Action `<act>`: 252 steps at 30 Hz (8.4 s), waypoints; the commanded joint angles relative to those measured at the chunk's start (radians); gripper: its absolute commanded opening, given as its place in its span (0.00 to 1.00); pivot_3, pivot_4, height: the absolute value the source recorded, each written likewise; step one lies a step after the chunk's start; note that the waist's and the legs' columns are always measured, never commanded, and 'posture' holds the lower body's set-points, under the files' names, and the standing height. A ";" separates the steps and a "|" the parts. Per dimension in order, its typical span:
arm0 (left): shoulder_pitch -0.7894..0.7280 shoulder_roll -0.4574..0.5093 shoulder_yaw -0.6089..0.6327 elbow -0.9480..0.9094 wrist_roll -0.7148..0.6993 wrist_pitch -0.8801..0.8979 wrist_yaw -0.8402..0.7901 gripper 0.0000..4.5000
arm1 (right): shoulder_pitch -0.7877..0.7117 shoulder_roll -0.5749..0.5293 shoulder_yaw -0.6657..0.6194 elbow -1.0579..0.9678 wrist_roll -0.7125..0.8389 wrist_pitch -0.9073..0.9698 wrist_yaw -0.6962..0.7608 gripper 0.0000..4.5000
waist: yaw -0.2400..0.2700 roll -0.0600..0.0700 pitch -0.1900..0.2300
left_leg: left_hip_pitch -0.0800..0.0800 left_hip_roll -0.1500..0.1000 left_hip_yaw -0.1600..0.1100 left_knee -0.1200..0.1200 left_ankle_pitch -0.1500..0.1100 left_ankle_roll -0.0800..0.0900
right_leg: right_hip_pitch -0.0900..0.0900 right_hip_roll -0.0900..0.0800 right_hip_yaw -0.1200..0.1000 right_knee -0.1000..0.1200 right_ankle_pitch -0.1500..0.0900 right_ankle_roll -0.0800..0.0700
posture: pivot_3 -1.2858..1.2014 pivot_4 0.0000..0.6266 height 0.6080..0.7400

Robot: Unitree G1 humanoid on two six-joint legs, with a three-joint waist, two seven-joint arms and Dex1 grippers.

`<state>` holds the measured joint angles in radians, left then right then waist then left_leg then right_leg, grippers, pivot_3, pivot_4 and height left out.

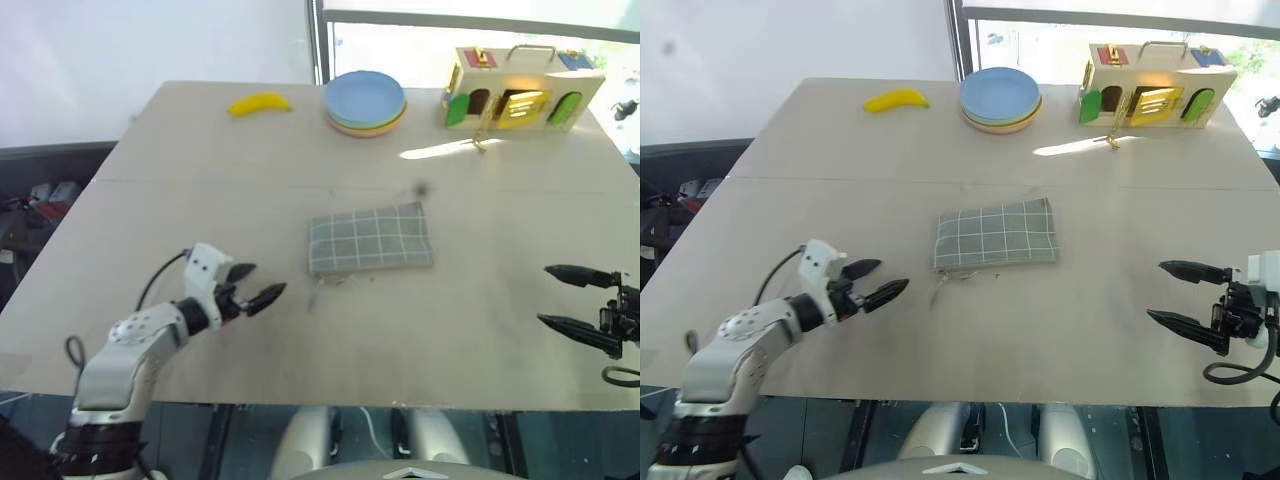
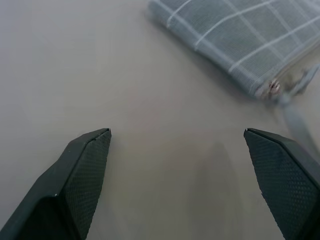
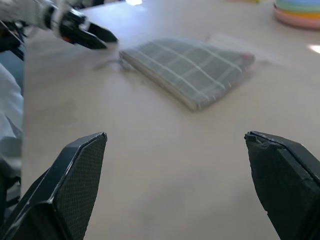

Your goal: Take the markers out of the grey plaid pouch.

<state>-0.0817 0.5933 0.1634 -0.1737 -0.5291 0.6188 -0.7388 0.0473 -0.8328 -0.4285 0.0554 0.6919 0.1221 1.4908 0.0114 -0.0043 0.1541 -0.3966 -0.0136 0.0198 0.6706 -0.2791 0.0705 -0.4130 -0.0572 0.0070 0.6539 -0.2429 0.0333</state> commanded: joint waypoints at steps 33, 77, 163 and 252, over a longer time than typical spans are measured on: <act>-0.358 -0.062 -0.060 0.341 0.105 -0.212 -0.095 0.98 | 0.079 0.053 -0.082 -0.156 0.087 0.032 -0.074 1.00 | 0.005 0.003 -0.003 | 0.000 -0.001 -0.001 0.007 0.002 -0.003 | 0.002 0.000 0.000 0.004 0.000 0.000 | 0.52 0.24 1.00; -0.567 -0.059 -0.488 0.969 0.539 -1.470 0.004 0.00 | 0.063 0.065 -0.097 -0.168 0.118 0.060 -0.121 1.00 | 0.023 0.015 -0.023 | 0.014 -0.003 0.001 0.000 -0.002 0.004 | 0.017 -0.004 -0.002 -0.006 0.002 0.003 | 0.52 0.24 1.00; -0.438 -0.110 -0.481 0.544 0.807 -1.342 0.130 0.00 | -0.586 0.385 0.538 -0.429 -0.046 1.000 -0.912 0.29 | -0.023 -0.002 -0.012 | -0.007 -0.002 -0.001 0.007 -0.001 0.003 | -0.004 -0.003 -0.002 0.003 0.002 0.002 | 0.52 0.24 1.00; -0.449 -0.064 -0.530 0.621 0.964 -1.462 0.230 0.00 | -0.618 0.423 0.525 -0.299 0.108 1.178 -0.972 0.38 | -0.023 -0.001 -0.012 | -0.005 -0.002 -0.001 0.000 -0.001 0.003 | -0.004 -0.003 -0.002 -0.001 0.002 0.002 | 0.52 0.24 1.00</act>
<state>-0.5259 0.5251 -0.3638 0.4238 0.4293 -0.8591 -0.5187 -0.5815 -0.4162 0.0887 -0.2012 0.7799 1.2863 0.4973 -0.0113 -0.0058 0.1423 -0.4014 -0.0158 0.0192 0.6702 -0.2799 0.0730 -0.4166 -0.0607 0.0049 0.6527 -0.2413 0.0350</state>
